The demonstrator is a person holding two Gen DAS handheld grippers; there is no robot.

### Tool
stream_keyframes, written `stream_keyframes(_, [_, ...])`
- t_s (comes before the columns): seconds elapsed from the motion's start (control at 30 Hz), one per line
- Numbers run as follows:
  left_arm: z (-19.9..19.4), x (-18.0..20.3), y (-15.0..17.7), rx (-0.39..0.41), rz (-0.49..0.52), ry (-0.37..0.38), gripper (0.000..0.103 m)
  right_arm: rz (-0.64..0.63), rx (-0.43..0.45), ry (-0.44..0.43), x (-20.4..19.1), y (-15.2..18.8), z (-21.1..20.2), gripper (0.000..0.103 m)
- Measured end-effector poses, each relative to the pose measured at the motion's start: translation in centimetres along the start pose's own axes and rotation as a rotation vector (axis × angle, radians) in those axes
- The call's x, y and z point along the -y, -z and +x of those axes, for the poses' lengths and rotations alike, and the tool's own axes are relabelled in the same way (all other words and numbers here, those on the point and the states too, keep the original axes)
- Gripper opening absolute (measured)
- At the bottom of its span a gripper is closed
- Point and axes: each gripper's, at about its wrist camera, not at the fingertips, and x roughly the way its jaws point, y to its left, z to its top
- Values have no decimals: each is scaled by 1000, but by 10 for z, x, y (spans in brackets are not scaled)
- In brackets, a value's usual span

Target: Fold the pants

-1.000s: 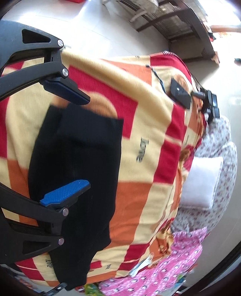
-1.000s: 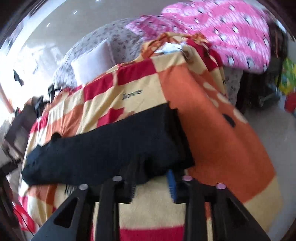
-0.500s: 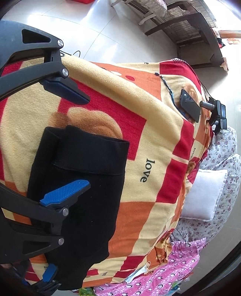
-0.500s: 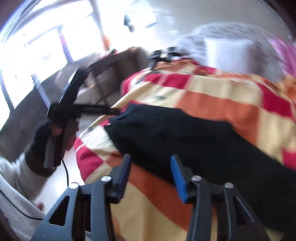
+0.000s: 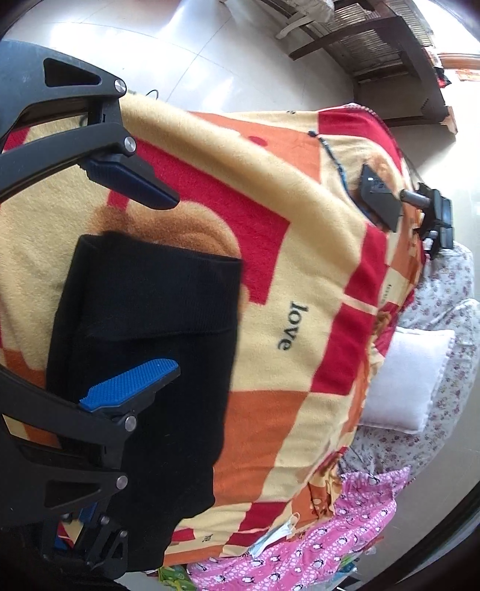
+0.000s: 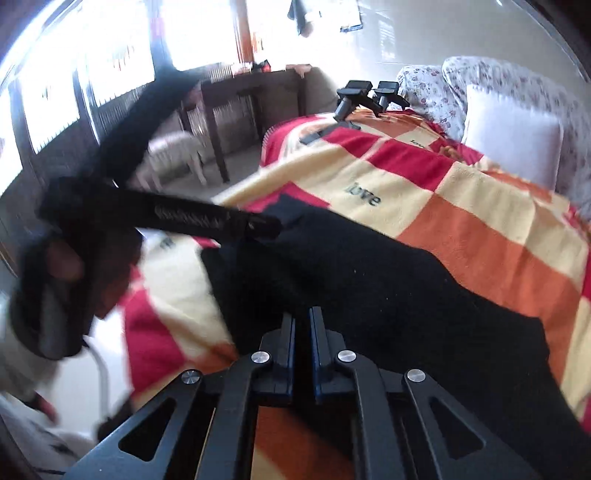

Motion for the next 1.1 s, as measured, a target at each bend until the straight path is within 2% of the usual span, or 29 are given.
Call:
stream_keyframes(0.13, [-8,-1,0,30,3,-21,83,10,-12,23,-7,6,0,6])
stream_keyframes(0.23, [-1,2,2,6,21,-44,83,38,-63,30,-9,15,26,16])
stream_keyframes(0.27, [-2,4,4,8,34,-55,83,51,-72,21,-10,18,27,23])
stream_keyframes(0.37, [-12,7,4,44,51,-72,83,62,-51,-46,-8,16,9,37])
stream_keyframes(0.47, [-19,13,3,66,56,-48,83,128,22,-39,12,13,-25,39])
stream_keyframes(0.5, [-20,16,3,69,58,-37,83,141,41,-25,17,12,-32,39])
stream_keyframes(0.57, [-19,23,4,74,63,-16,83,186,51,106,42,10,-42,39])
stream_keyframes(0.63, [-14,32,6,67,75,1,83,221,41,184,63,8,-42,39])
stream_keyframes(0.77, [6,49,17,27,108,-1,83,284,2,285,100,10,-29,37])
stream_keyframes(0.87, [23,56,25,-3,126,-27,84,301,-48,306,121,12,-11,34])
stream_keyframes(1.03, [27,56,26,13,125,-51,86,289,-44,351,126,6,-4,34])
stream_keyframes(1.1, [26,54,26,15,119,-47,86,299,-32,319,120,5,-11,38])
